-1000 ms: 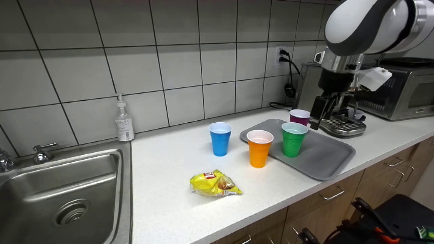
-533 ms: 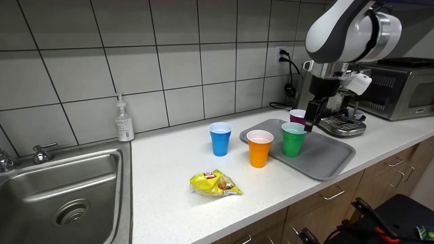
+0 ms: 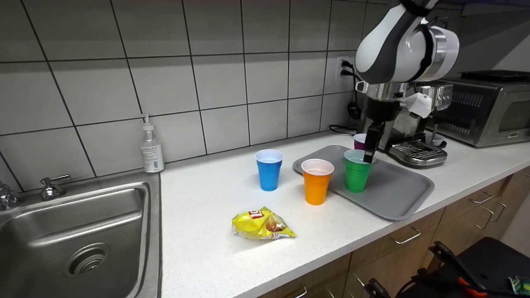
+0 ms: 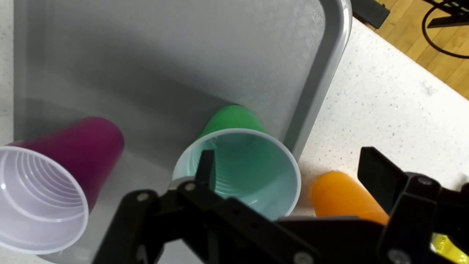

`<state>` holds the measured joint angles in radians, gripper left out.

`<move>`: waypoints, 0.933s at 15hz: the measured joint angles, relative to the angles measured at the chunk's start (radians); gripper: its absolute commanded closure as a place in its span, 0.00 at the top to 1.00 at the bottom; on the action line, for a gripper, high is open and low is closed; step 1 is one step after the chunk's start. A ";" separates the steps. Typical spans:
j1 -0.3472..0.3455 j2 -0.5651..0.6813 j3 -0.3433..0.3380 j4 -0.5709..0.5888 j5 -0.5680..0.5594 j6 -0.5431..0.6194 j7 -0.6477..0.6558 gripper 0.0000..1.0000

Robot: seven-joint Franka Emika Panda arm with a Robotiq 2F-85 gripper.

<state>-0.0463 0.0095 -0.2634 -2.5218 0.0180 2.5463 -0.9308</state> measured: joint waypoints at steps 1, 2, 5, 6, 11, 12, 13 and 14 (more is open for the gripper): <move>-0.005 0.011 0.009 0.006 0.000 0.000 -0.007 1.00; -0.010 0.020 0.018 0.011 0.000 0.000 -0.015 1.00; -0.020 0.039 0.041 0.021 0.000 0.001 -0.036 1.00; -0.023 0.045 0.047 0.022 0.000 0.002 -0.038 1.00; -0.038 0.084 0.069 0.025 0.000 0.033 -0.038 1.00; -0.041 0.092 0.072 0.025 0.000 0.042 -0.038 1.00; -0.044 0.100 0.075 0.025 0.000 0.050 -0.038 1.00; -0.046 0.106 0.078 0.025 0.000 0.057 -0.038 1.00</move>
<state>-0.0921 0.1154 -0.1852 -2.4964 0.0179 2.6029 -0.9690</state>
